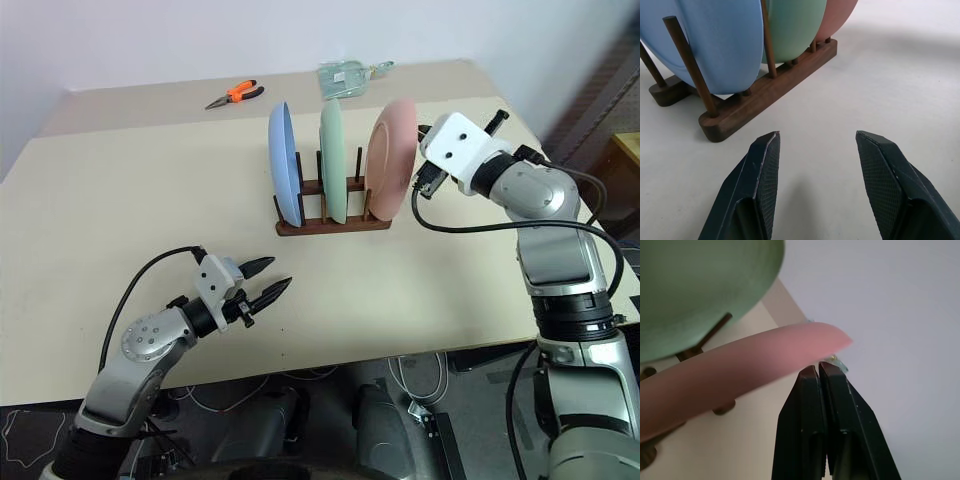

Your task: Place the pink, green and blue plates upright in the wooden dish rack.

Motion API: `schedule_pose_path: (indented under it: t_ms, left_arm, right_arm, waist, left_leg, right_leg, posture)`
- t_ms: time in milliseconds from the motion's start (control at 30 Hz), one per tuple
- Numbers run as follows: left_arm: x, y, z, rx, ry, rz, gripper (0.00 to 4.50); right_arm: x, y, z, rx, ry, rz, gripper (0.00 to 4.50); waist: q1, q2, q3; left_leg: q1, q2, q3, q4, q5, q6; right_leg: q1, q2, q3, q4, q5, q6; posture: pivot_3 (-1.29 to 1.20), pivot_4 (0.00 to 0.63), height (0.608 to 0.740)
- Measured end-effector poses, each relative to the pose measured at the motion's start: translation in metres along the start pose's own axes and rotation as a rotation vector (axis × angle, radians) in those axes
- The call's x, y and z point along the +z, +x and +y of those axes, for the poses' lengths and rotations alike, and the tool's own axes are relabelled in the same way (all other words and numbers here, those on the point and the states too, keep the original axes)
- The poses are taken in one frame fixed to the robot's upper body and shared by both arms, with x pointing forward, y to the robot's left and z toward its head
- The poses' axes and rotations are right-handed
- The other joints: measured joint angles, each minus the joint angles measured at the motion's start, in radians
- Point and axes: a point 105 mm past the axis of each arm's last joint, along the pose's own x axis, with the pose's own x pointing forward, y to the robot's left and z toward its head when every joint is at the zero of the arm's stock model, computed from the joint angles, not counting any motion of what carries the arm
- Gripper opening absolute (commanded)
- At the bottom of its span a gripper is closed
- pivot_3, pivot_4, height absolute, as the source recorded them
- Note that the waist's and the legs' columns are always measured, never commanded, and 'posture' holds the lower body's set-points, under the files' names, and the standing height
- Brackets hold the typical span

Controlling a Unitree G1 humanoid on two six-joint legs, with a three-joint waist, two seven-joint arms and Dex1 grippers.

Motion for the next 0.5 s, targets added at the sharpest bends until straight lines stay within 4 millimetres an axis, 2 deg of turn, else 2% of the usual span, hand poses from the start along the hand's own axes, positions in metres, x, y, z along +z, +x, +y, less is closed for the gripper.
schedule_pose_path:
  t_ms: [100, 333, 400, 500]
  left_arm:
    - [0.000, 0.000, 0.000, 0.003, 0.001, 0.000, 2.46]
    - [-0.003, -0.001, 0.005, 0.037, 0.019, 0.007, 2.46]
    - [-0.007, -0.005, 0.016, 0.087, 0.018, 0.022, 2.46]
    - [-0.018, -0.019, 0.045, 0.217, 0.044, 0.074, 2.46]
  right_arm:
    - [-0.002, 0.000, 0.000, -0.001, -0.008, 0.011, 0.04]
    - [-0.028, -0.004, 0.000, -0.018, 0.033, 0.084, 0.04]
    - [-0.041, -0.009, 0.000, -0.035, 0.076, 0.108, 0.04]
    - [-0.058, -0.016, 0.001, -0.069, 0.193, 0.121, 0.04]
  waist:
    - [0.000, 0.000, 0.000]
    - [0.000, 0.000, 0.000]
    - [0.000, 0.000, 0.000]
    - [-0.001, 0.000, 0.000]
  left_leg:
    - [0.000, 0.000, 0.000, 0.000, 0.000, 0.000]
    - [0.000, 0.000, 0.000, 0.000, 0.000, 0.000]
    - [0.000, 0.000, 0.000, 0.000, 0.000, 0.000]
    - [0.000, 0.000, 0.000, 0.000, 0.000, 0.000]
  right_leg:
    - [0.000, 0.000, 0.000, 0.000, 0.000, 0.000]
    - [0.000, 0.000, 0.000, 0.000, 0.000, 0.000]
    - [0.000, 0.000, 0.000, 0.000, 0.000, 0.000]
    - [0.000, 0.000, 0.000, 0.000, 0.000, 0.000]
  posture:
    - [0.00, 0.150, 0.740]
    - [0.00, 0.150, 0.740]
    - [0.00, 0.150, 0.740]
    - [0.00, 0.150, 0.740]
